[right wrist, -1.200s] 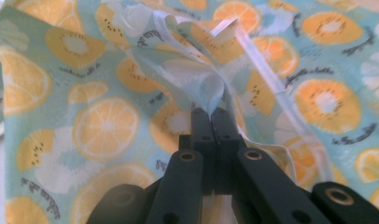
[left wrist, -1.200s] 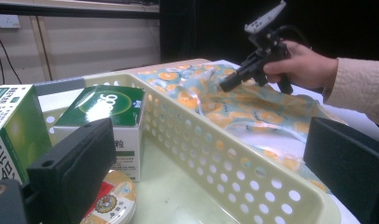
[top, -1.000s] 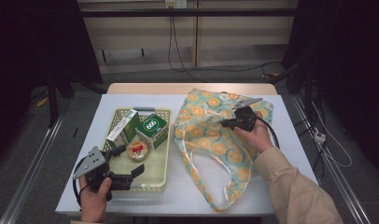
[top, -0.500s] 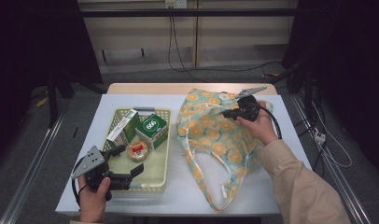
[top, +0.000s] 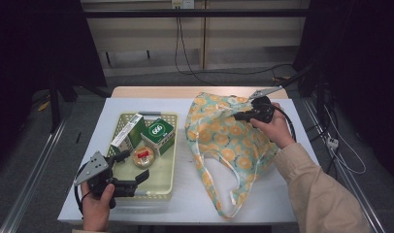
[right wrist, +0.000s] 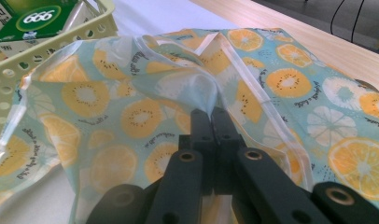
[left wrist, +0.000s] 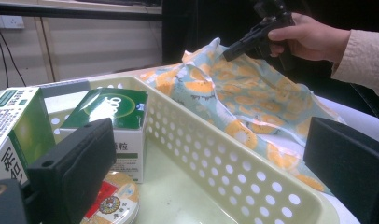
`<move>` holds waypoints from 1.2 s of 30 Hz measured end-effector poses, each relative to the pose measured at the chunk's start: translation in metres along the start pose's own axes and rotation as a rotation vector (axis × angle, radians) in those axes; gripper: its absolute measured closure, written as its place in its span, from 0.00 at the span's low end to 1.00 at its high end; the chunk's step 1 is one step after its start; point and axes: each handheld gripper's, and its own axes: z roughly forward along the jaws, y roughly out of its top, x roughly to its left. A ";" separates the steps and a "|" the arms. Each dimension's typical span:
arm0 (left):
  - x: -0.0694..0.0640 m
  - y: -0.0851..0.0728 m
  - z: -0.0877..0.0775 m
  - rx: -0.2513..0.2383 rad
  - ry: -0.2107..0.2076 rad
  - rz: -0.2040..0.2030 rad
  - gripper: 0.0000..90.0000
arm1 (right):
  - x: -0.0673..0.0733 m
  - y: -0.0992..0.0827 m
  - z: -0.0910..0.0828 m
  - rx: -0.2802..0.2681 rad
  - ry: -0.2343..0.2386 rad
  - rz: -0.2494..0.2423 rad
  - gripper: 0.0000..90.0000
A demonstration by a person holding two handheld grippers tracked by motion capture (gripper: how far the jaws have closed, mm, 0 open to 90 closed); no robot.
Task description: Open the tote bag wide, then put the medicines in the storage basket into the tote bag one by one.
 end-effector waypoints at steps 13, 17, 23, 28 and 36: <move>-0.001 0.004 0.001 0.009 -0.005 -0.006 0.03 | 0.002 0.000 -0.002 0.020 0.022 -0.005 1.00; -0.003 0.009 0.002 0.015 -0.010 -0.015 0.03 | 0.003 0.000 -0.002 0.023 0.023 -0.007 1.00; -0.004 0.018 0.004 0.018 -0.018 -0.020 0.03 | 0.005 0.001 -0.002 0.025 0.021 -0.009 1.00; -0.003 0.026 0.008 0.023 -0.033 -0.013 0.03 | 0.005 0.002 -0.004 0.016 0.025 0.004 1.00; 0.002 0.043 0.016 0.037 -0.046 -0.001 0.03 | 0.002 0.002 -0.009 0.007 0.014 0.017 1.00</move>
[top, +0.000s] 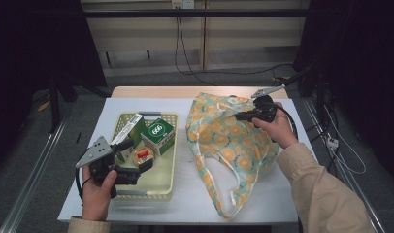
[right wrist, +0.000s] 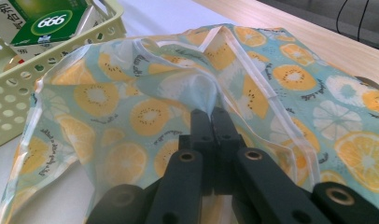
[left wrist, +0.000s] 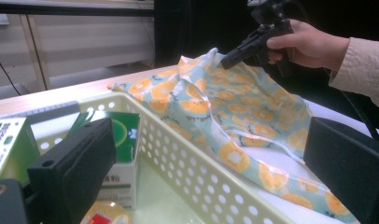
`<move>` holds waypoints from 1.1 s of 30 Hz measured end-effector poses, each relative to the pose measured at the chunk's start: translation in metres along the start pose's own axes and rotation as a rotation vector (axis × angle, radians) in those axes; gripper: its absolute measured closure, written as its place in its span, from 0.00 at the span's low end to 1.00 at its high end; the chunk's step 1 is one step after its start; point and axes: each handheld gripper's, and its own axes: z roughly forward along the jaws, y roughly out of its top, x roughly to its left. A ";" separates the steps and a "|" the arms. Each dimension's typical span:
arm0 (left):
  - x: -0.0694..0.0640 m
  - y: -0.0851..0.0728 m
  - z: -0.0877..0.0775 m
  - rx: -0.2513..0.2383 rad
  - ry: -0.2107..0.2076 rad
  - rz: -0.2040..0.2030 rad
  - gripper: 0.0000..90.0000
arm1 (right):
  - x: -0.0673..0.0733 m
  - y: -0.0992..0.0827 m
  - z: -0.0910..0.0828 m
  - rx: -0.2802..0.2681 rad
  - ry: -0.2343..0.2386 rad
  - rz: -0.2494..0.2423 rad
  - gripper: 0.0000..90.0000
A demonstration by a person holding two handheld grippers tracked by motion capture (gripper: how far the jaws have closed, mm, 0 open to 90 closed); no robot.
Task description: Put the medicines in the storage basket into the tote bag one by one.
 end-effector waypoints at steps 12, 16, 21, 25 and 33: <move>0.022 0.011 0.019 0.096 0.028 -0.003 0.03 | 0.002 0.001 -0.004 -0.014 -0.001 -0.002 1.00; 0.030 0.007 0.025 0.149 0.035 0.007 0.03 | 0.001 0.000 -0.004 -0.017 -0.009 0.001 1.00; 0.040 -0.001 0.035 0.180 0.041 -0.016 0.04 | 0.000 0.000 -0.005 -0.021 -0.015 0.005 1.00; 0.045 -0.007 0.041 0.205 0.053 -0.015 0.04 | 0.000 0.000 -0.005 -0.021 -0.012 0.003 1.00; 0.051 -0.019 0.048 0.233 0.060 -0.012 0.04 | 0.001 -0.001 -0.005 -0.020 -0.014 0.000 1.00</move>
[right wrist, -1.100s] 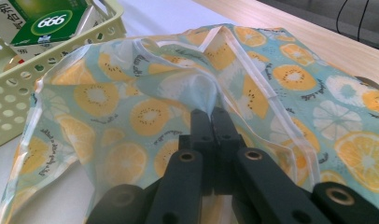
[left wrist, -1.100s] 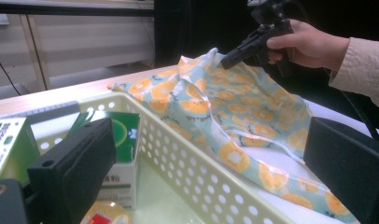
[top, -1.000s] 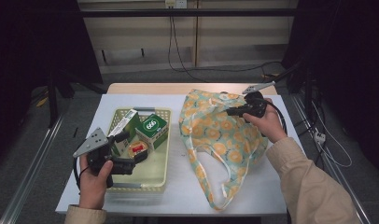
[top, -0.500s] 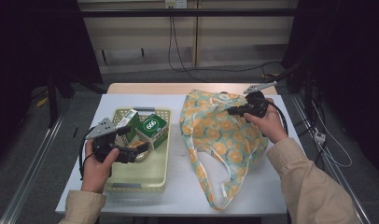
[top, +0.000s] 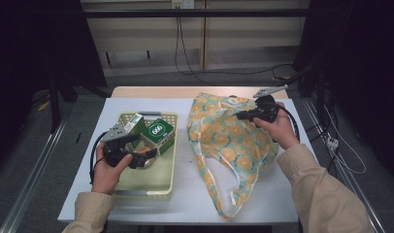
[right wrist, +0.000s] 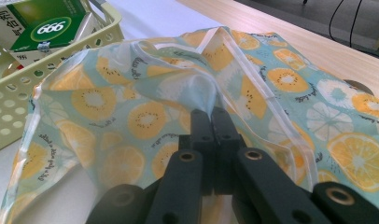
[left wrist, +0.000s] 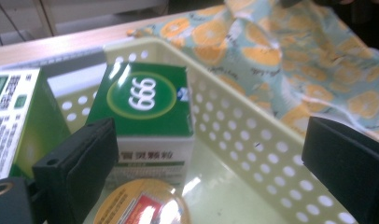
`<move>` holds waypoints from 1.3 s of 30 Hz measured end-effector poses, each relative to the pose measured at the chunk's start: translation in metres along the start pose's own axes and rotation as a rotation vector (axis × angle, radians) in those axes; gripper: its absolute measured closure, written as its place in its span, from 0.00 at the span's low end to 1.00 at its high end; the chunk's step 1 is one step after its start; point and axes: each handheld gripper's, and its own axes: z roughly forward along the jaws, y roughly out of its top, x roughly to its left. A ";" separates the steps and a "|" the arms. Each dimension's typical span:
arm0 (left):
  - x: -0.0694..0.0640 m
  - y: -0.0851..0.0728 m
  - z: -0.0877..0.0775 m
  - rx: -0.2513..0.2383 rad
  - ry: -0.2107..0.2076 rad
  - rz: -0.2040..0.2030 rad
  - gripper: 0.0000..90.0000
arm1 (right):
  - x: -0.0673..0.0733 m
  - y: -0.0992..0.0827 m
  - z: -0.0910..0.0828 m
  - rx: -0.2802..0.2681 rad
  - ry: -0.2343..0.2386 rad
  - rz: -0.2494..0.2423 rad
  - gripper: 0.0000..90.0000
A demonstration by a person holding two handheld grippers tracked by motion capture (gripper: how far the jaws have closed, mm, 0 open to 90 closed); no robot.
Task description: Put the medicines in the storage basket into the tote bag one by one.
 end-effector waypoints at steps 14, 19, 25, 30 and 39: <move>0.006 -0.011 0.007 0.085 0.017 0.016 0.05 | 0.003 -0.001 0.002 0.010 0.002 -0.008 1.00; 0.007 -0.014 0.011 0.112 0.028 0.018 0.05 | 0.004 -0.002 0.003 0.013 0.002 -0.012 1.00; 0.004 -0.013 0.013 0.131 0.031 0.039 0.05 | 0.004 -0.002 0.003 0.013 0.004 -0.008 1.00; 0.001 -0.009 0.019 0.147 0.020 0.048 0.05 | 0.003 -0.003 0.003 0.015 0.003 -0.009 1.00; 0.005 -0.014 0.042 0.304 0.069 0.076 0.06 | 0.004 -0.004 0.004 0.023 0.007 -0.018 1.00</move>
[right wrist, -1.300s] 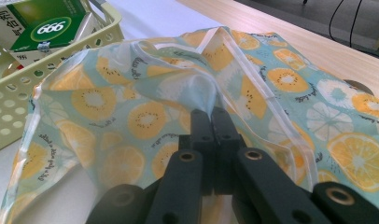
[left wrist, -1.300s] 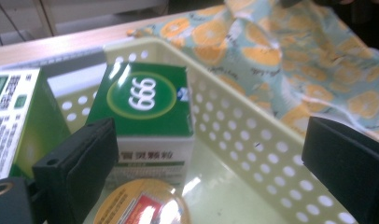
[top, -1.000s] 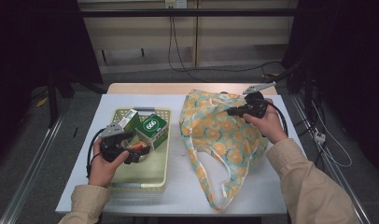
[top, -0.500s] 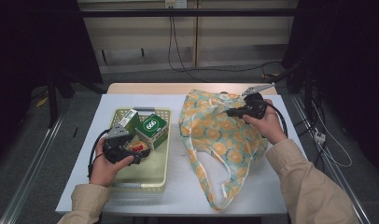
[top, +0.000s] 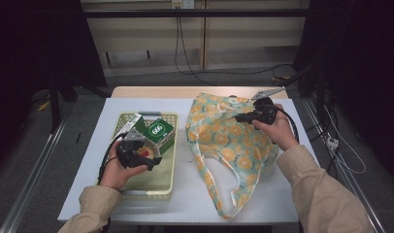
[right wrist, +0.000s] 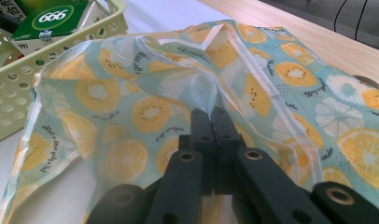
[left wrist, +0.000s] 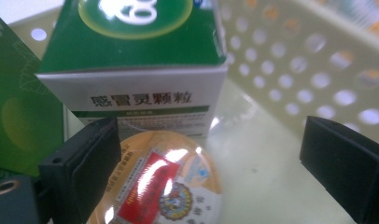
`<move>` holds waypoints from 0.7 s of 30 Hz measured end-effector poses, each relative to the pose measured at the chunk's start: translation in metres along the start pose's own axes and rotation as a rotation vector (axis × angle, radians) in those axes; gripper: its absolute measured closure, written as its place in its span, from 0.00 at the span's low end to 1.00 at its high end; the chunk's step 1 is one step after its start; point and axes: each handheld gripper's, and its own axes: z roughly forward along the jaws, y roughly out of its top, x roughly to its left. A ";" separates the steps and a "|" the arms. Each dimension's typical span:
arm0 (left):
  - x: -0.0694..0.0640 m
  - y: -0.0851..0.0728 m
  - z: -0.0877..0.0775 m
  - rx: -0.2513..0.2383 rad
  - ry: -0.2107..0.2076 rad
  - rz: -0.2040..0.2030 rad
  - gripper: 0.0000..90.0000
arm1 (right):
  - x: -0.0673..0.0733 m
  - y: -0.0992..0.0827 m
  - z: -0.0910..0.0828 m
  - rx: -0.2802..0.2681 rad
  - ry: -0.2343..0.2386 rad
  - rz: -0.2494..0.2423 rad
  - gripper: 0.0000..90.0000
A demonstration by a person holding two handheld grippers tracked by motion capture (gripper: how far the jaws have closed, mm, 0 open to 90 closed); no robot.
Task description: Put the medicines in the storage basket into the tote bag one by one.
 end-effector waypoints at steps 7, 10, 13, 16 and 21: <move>0.006 0.000 0.012 0.041 0.009 0.044 0.10 | -0.003 -0.003 -0.001 0.000 0.005 0.007 1.00; 0.007 0.002 0.014 0.045 0.023 0.056 0.11 | -0.004 -0.004 -0.001 0.000 0.006 0.010 1.00; 0.006 0.002 0.015 0.051 0.023 0.064 0.09 | -0.005 -0.005 -0.002 -0.001 0.005 0.011 1.00; 0.005 0.002 0.014 0.048 0.060 0.063 0.13 | -0.005 -0.006 -0.002 -0.001 0.004 0.009 1.00; 0.007 0.005 0.015 0.050 0.056 0.075 0.14 | -0.004 -0.006 -0.002 0.002 -0.001 0.004 1.00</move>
